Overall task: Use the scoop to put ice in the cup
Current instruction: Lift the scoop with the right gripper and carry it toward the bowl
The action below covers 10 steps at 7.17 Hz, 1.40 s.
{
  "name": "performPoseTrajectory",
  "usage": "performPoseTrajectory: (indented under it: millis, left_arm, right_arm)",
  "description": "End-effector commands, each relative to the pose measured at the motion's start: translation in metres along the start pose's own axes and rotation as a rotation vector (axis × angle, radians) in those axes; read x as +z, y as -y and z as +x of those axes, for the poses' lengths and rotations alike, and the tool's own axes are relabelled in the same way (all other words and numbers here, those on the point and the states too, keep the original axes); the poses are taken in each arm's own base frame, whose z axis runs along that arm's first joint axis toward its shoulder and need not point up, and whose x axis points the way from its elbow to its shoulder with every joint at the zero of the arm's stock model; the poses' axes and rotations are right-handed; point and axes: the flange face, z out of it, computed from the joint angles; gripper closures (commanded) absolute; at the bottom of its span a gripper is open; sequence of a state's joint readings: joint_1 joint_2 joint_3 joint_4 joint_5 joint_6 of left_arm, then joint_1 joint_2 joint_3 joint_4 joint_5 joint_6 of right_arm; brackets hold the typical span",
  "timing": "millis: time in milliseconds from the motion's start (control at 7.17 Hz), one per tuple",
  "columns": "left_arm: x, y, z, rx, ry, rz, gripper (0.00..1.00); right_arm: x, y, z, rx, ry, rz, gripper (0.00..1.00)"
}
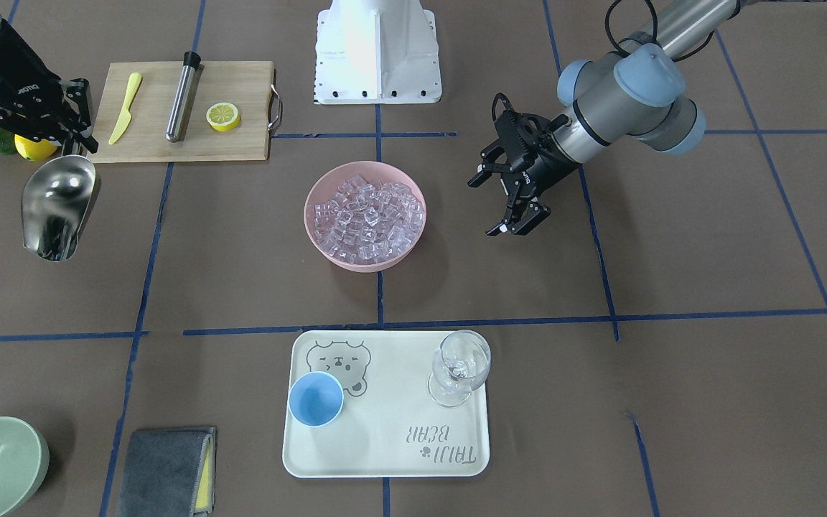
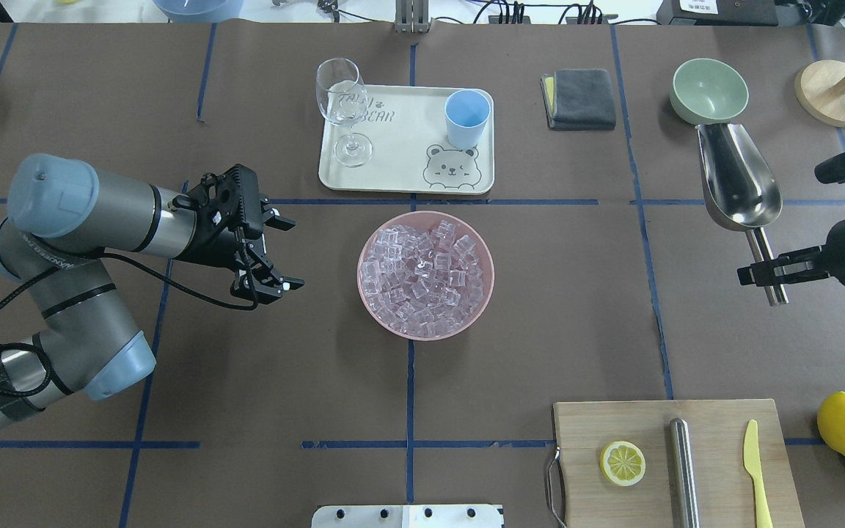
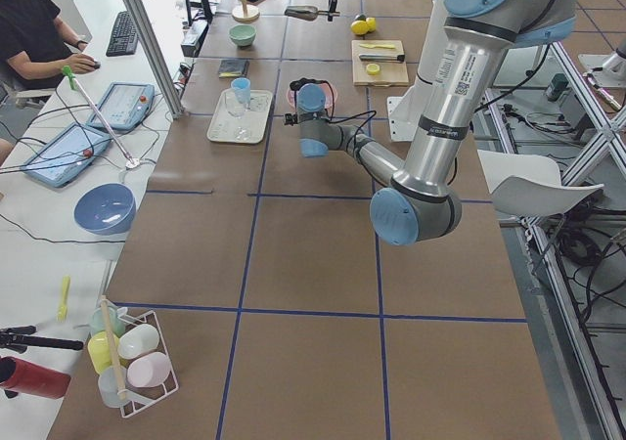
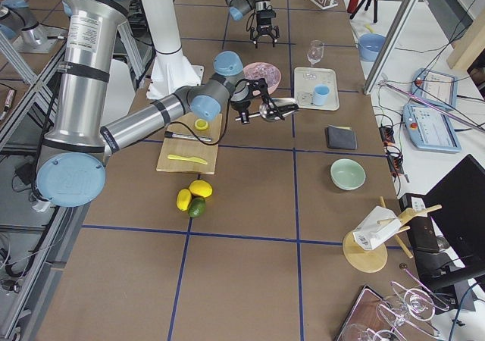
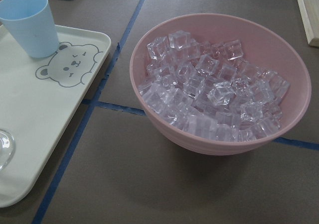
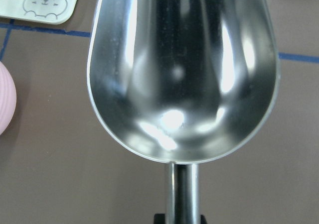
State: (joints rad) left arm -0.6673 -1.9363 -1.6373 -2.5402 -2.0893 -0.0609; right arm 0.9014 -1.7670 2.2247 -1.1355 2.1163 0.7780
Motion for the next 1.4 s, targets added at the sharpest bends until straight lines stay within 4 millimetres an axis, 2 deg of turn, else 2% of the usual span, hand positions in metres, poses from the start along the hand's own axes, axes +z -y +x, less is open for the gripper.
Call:
performPoseTrajectory:
  millis: [0,279,419,698,837,977,1256]
  left_arm:
    - [0.0,0.001,0.001,0.001,-0.002,0.002,0.0]
    - [0.0,0.001,0.001,0.001,-0.002,0.002,0.0]
    - [0.002,-0.001,0.0,-0.001,-0.003,-0.002,0.0]
    - [0.002,-0.002,0.0,-0.002,-0.001,-0.004,0.0]
    - [0.003,-0.004,-0.001,-0.003,-0.003,-0.008,0.0]
    - [0.003,-0.003,-0.001,-0.003,-0.003,-0.008,0.0]
    - [0.012,-0.008,0.005,-0.007,-0.015,-0.021,0.0]
  right_arm:
    - [-0.017,0.012,0.013,-0.168,-0.04,0.065,1.0]
    - [-0.008,0.012,0.013,-0.304,-0.099,0.075,1.0]
    - [0.003,0.009,0.012,-0.339,-0.136,0.044,1.0]
    - [0.003,0.013,0.009,-0.447,-0.147,0.044,1.0]
    - [-0.008,0.03,-0.002,-0.58,-0.128,0.077,1.0]
    - [-0.002,0.029,-0.001,-0.61,-0.109,-0.036,1.0]
    - [-0.01,0.069,-0.045,-0.631,-0.065,-0.167,1.0]
